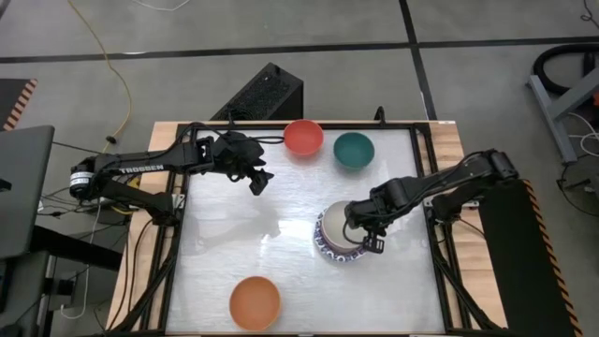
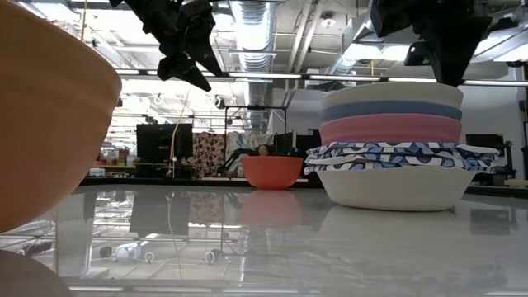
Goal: Nest bowls inside each other by size order
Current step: Stack the white bowl into the blue bowl, then stack the green bowl into the white bowl
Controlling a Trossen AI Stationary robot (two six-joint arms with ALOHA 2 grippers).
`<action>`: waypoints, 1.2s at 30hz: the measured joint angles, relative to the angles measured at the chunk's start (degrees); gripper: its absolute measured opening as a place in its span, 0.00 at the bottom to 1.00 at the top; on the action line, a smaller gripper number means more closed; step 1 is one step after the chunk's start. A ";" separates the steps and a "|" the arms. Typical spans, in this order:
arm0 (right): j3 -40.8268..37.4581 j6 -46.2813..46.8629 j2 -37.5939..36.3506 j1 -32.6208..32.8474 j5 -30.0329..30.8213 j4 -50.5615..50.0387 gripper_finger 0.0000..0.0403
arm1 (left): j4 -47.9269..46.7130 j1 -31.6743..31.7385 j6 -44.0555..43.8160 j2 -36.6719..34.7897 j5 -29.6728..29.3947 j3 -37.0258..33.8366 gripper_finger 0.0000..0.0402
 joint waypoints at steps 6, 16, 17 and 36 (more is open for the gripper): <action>3.95 -1.40 -0.83 -0.46 1.45 -0.84 0.01 | 0.05 0.00 0.00 0.00 0.07 0.00 0.63; 11.35 -10.33 -1.36 -7.38 3.17 -2.09 0.02 | 0.14 0.00 -0.50 0.00 0.18 0.00 0.63; 11.67 -11.25 -1.36 -8.30 3.23 -2.09 0.02 | 0.14 0.00 -0.52 0.00 0.20 0.00 0.63; 11.86 -27.49 -1.32 -21.73 4.34 5.66 0.02 | -0.06 -3.56 4.66 0.00 13.57 0.00 0.63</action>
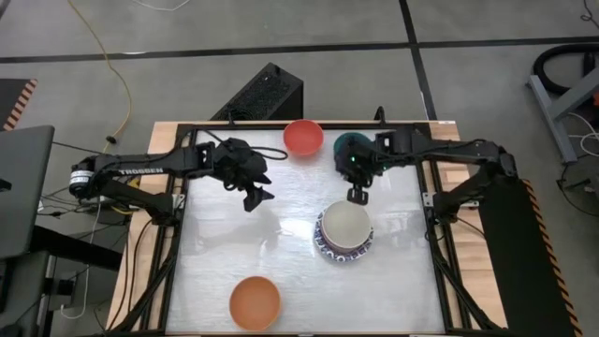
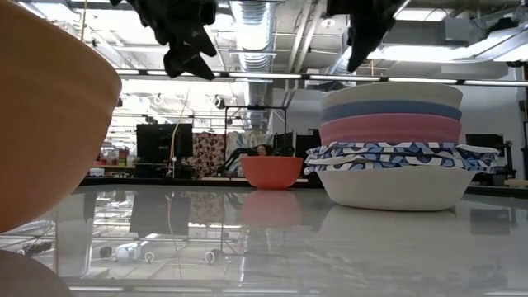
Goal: Nest bowls inside each other by size order
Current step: Stack the green bowl into the white bowl
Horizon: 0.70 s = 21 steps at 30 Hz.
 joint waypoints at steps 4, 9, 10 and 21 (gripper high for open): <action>-0.02 -1.89 0.03 -3.53 0.28 1.33 0.02 | 0.00 -1.88 0.76 0.00 -1.30 0.00 0.63; -0.22 2.55 0.06 -10.55 2.91 2.00 0.05 | 0.00 -3.41 -0.60 0.00 -4.80 0.00 0.63; -0.22 2.79 0.11 -11.95 2.98 1.87 0.07 | 0.00 -3.60 -0.89 0.00 -5.38 0.00 0.63; -0.24 7.63 0.17 -26.86 6.83 1.66 0.21 | 0.04 -4.19 -4.38 0.00 -8.81 0.00 0.63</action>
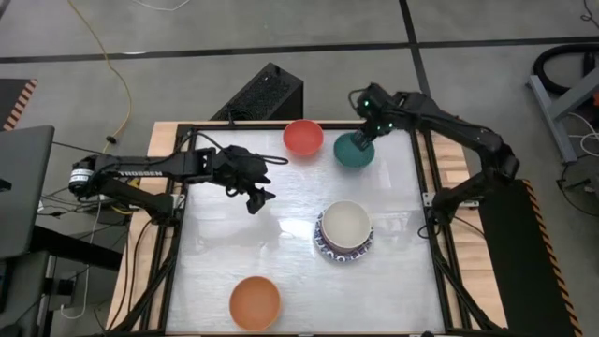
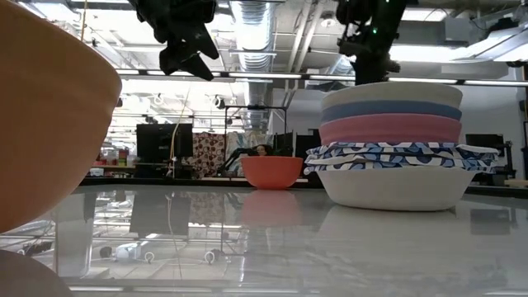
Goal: Nest bowls inside each other by size order
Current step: Stack the green bowl into the white bowl
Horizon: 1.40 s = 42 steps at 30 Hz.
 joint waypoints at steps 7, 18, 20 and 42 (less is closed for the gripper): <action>-0.06 1.89 1.11 -6.95 -0.94 -0.49 0.37 | 0.00 0.01 -0.30 0.00 -0.24 0.00 0.63; 0.00 -3.44 8.10 -10.64 -4.58 -1.86 0.56 | 0.04 0.01 -0.36 0.00 -0.28 0.00 0.63; -0.02 -3.56 10.18 -10.58 -4.55 -1.96 0.56 | 0.02 0.01 -0.69 0.00 -0.28 0.00 0.63; -0.02 -8.71 21.55 -15.20 -5.41 -0.61 0.56 | -0.02 0.01 -0.80 0.00 -1.53 0.00 0.63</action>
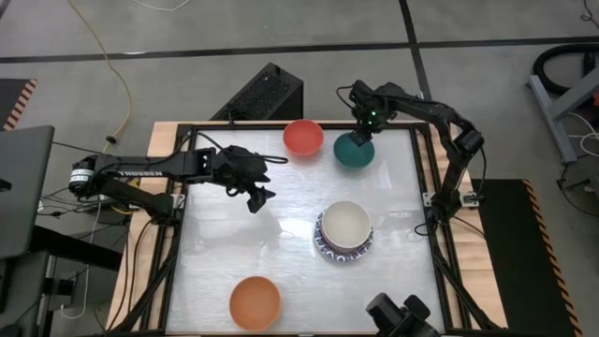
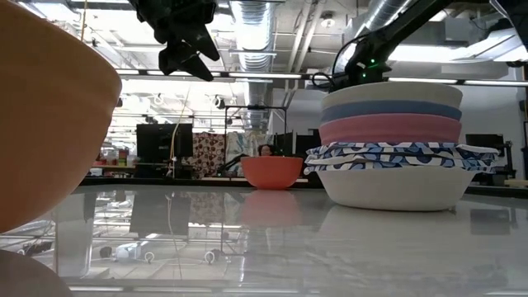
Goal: Nest bowls inside each other by size order
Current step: Stack the green bowl into the white bowl
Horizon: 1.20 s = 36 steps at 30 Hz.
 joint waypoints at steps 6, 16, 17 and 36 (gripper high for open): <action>0.00 -0.64 -0.15 0.21 -0.17 1.91 0.54 | 0.00 0.02 0.00 0.00 -0.69 0.00 0.63; 0.00 -2.64 -0.13 -0.87 -1.75 3.95 0.49 | 0.00 0.02 -0.54 0.00 -0.69 0.00 0.63; 0.00 -3.03 -0.13 -1.05 -1.75 3.92 0.49 | 0.00 0.02 -0.57 0.00 -0.69 0.00 0.63; -6.30 -6.82 -0.10 -1.02 -2.99 7.63 0.49 | 0.00 0.02 -1.46 0.00 -1.33 0.00 0.63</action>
